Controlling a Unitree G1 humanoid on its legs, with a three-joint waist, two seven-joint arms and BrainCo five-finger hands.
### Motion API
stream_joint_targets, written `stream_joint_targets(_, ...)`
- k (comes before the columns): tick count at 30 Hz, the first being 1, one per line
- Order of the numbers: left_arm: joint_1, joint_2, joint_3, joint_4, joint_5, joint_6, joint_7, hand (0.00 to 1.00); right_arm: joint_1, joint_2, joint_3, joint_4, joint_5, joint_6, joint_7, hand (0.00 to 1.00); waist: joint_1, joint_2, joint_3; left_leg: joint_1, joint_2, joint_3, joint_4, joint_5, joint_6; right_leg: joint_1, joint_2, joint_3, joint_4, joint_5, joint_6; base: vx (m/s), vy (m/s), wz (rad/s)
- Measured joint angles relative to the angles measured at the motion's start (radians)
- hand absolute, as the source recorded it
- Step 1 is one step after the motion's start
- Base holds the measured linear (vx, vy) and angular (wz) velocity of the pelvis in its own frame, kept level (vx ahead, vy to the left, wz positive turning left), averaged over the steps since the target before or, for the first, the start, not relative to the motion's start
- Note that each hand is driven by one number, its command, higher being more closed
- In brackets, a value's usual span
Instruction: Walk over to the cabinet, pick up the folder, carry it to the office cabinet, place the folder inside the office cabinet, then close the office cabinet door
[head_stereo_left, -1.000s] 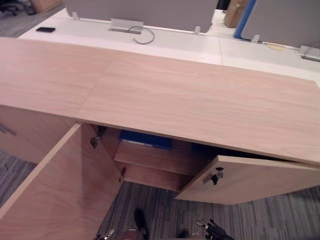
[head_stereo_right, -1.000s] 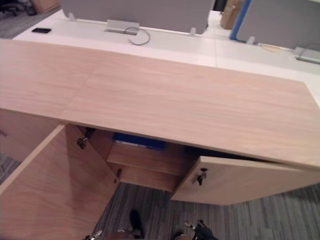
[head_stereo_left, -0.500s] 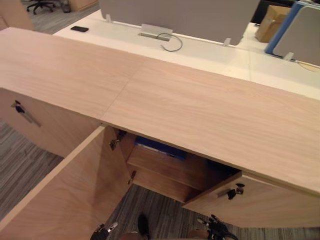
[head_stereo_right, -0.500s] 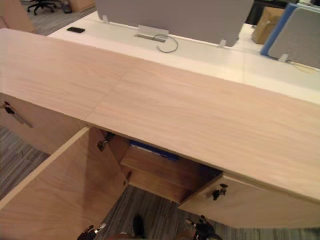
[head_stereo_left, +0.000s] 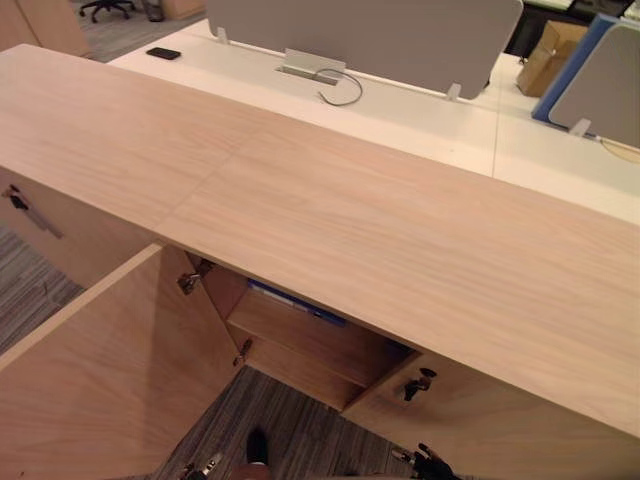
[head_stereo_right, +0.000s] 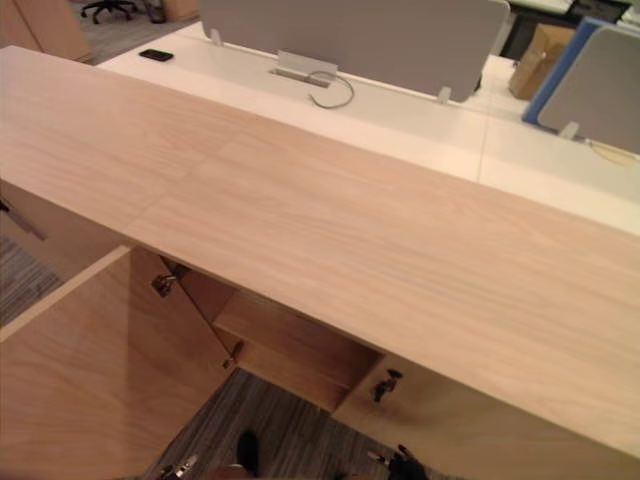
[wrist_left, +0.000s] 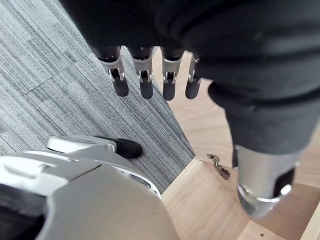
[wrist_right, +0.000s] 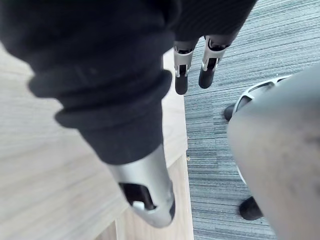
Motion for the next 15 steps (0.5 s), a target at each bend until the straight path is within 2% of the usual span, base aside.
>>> stream_joint_targets(8, 0.001, -0.001, -0.001, 0.0, -0.009, 0.001, 0.0, 0.0, 0.0, 0.001, 0.01, 0.0, 0.0, 0.0, 0.0, 0.0, 0.015, 0.002, 0.001, -0.001, -0.035, -0.054, 0.0, 0.011, 0.014, 0.034, -0.024, -0.049, -0.002, -0.009, 0.013, -0.06, 0.026, 0.24)
stream_joint_targets(11, -0.001, -0.001, -0.002, -0.002, -0.028, 0.001, -0.001, 0.0, -0.002, 0.0, 0.013, -0.001, -0.001, 0.0, 0.0, 0.0, 0.018, -0.001, 0.016, -0.036, -0.056, -0.048, 0.049, -0.01, 0.044, 0.038, -0.042, -0.093, -0.003, -0.018, 0.027, -0.05, 0.045, 0.39)
stream_joint_targets(12, -0.005, -0.001, -0.002, -0.003, -0.038, 0.001, -0.002, 0.0, -0.008, -0.001, 0.012, 0.0, 0.0, 0.0, 0.0, 0.0, 0.017, -0.006, 0.024, -0.082, -0.054, -0.008, 0.139, -0.054, 0.06, 0.035, -0.056, -0.122, -0.003, -0.017, 0.027, -0.04, 0.055, 0.51)
stream_joint_targets(13, -0.009, 0.0, 0.002, -0.002, -0.042, 0.001, -0.002, 0.0, -0.014, -0.001, 0.003, 0.001, 0.0, 0.0, 0.0, 0.0, 0.013, -0.004, 0.036, -0.147, -0.024, 0.087, 0.272, -0.119, 0.079, 0.034, -0.066, -0.146, 0.005, -0.012, 0.023, 0.0, 0.094, 0.51)
stream_joint_targets(15, -0.005, -0.005, 0.008, -0.003, -0.044, 0.001, -0.002, 0.0, -0.022, -0.007, -0.003, 0.004, 0.0, 0.002, 0.0, 0.0, 0.015, 0.012, 0.044, -0.207, 0.014, 0.176, 0.41, -0.173, 0.093, 0.035, -0.068, -0.171, 0.032, -0.024, 0.038, 0.1, 0.13, 0.51)
